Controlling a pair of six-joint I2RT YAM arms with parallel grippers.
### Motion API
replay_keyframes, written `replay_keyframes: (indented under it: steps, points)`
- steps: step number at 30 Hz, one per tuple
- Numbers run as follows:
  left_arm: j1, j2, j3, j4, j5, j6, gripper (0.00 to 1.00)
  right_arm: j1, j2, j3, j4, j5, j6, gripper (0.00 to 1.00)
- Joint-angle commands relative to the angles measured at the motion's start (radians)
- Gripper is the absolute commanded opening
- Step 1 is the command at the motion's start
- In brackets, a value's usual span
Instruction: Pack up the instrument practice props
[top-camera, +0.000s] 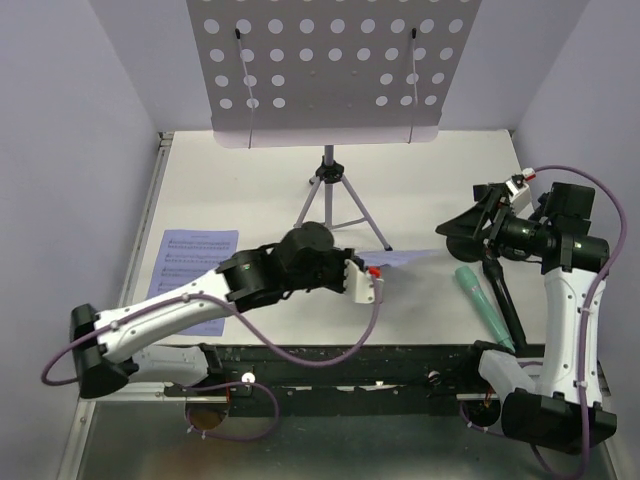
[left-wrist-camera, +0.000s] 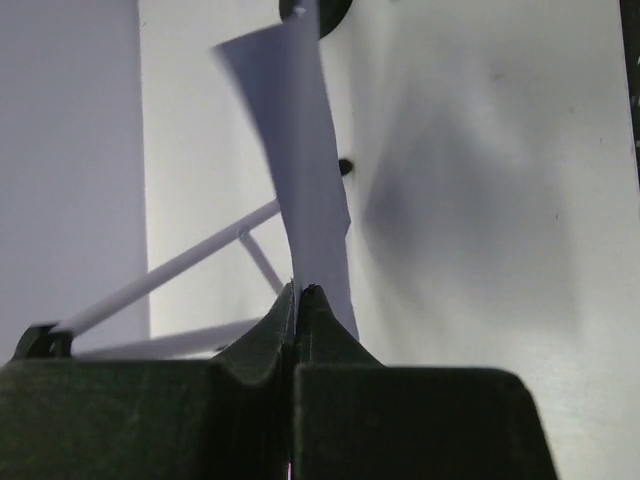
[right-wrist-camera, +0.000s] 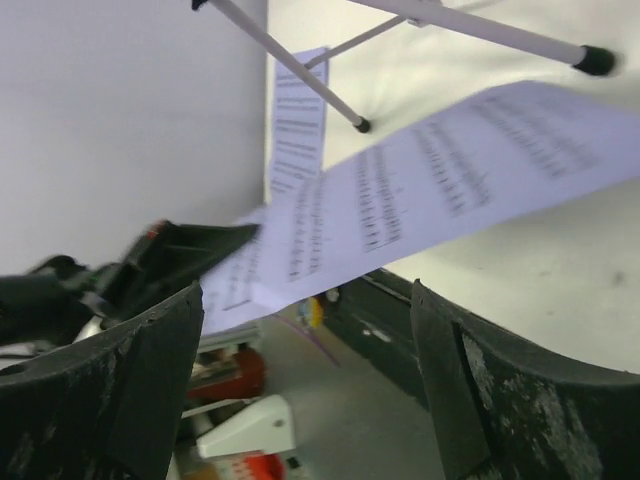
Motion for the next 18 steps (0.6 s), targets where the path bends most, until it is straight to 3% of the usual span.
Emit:
replay_keyframes:
  steps: [1, 3, 6, 10, 14, 18]
  points:
    - [0.053, -0.232, -0.017, -0.291, 0.022, 0.163, 0.0, -0.004, -0.051, 0.065, -0.242, 0.132, -0.256, 0.92]
    - [0.076, -0.314, 0.023, -0.458, 0.042, 0.198, 0.0, -0.004, -0.075, 0.062, -0.225, 0.141, -0.292, 1.0]
    - [0.132, -0.398, 0.034, -0.68, -0.011, 0.269, 0.0, -0.005, -0.105, 0.045, -0.141, 0.169, -0.301, 1.0]
    - [0.361, -0.533, -0.061, -0.782, -0.15, 0.342, 0.0, -0.004, -0.088, 0.076, -0.076, 0.146, -0.272, 1.0]
    - [0.566, -0.65, -0.129, -0.828, -0.223, 0.535, 0.0, -0.004, -0.072, 0.033, -0.027, 0.147, -0.231, 1.0]
    - [0.782, -0.635, -0.169, -0.692, -0.202, 0.704, 0.0, -0.004, -0.046, 0.016, -0.006, 0.121, -0.206, 1.0]
